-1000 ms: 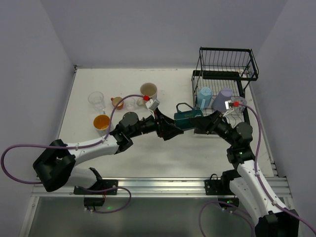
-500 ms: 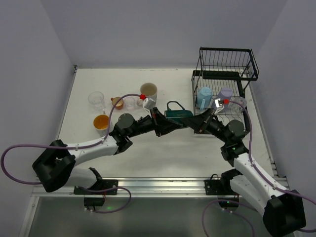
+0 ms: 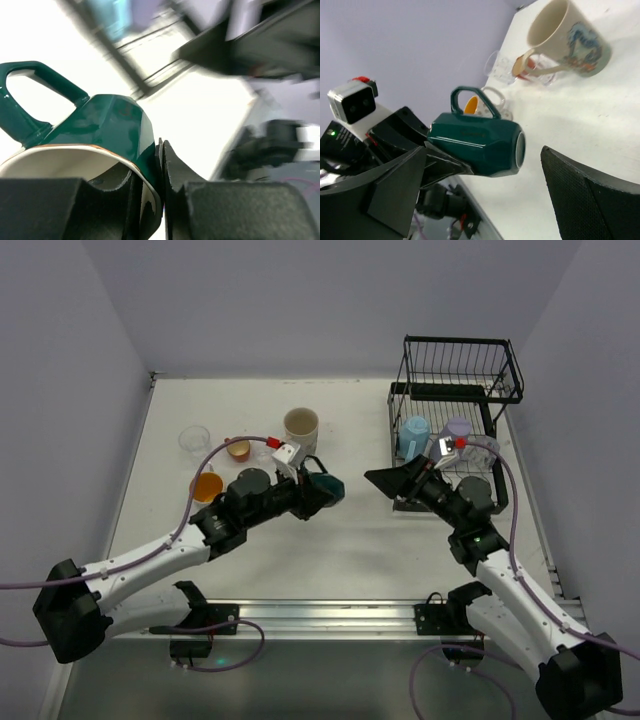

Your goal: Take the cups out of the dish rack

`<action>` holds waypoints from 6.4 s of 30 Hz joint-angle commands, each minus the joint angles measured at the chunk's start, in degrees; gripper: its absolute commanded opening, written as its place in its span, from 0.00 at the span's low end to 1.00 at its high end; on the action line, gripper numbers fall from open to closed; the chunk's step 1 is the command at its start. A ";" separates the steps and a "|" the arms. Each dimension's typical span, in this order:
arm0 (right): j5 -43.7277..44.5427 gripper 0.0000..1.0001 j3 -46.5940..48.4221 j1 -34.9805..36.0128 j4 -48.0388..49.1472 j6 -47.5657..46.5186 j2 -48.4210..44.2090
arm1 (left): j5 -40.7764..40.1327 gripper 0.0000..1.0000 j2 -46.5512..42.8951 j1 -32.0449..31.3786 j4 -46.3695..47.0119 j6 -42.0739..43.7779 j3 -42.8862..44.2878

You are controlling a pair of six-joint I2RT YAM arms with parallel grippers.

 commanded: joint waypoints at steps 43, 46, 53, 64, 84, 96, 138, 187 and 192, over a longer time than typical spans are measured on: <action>28.53 0.99 14.21 0.03 -27.43 -30.46 1.37 | -19.78 0.62 19.40 17.44 -45.74 16.65 21.61; 35.30 0.99 16.50 0.03 -28.85 -33.01 4.53 | -19.25 0.69 16.77 17.44 -45.92 16.92 22.40; 48.40 0.99 22.13 -0.14 -28.59 -36.44 16.39 | -13.20 0.82 6.84 17.44 -43.29 17.97 23.81; 54.30 0.99 35.48 -2.51 -26.30 -40.31 38.09 | -0.79 0.89 -13.21 17.44 -29.32 19.20 13.89; 51.75 0.96 46.31 -4.98 -27.36 -41.19 52.53 | 3.43 0.91 -14.89 17.27 -24.47 20.43 8.34; 49.81 0.36 45.01 -6.21 -31.58 -39.08 51.39 | 2.90 0.91 -16.73 17.27 -24.73 20.26 8.78; 33.38 0.99 39.27 -9.72 -35.62 -40.93 45.23 | 7.56 0.91 -5.31 4.00 -11.11 9.18 8.25; -9.86 0.25 1.40 -8.50 23.00 8.81 6.64 | 15.29 0.93 13.24 3.82 22.62 -6.11 7.02; -10.74 0.25 0.78 -6.12 28.61 11.45 11.30 | 16.78 0.82 13.50 3.91 29.04 -7.78 6.41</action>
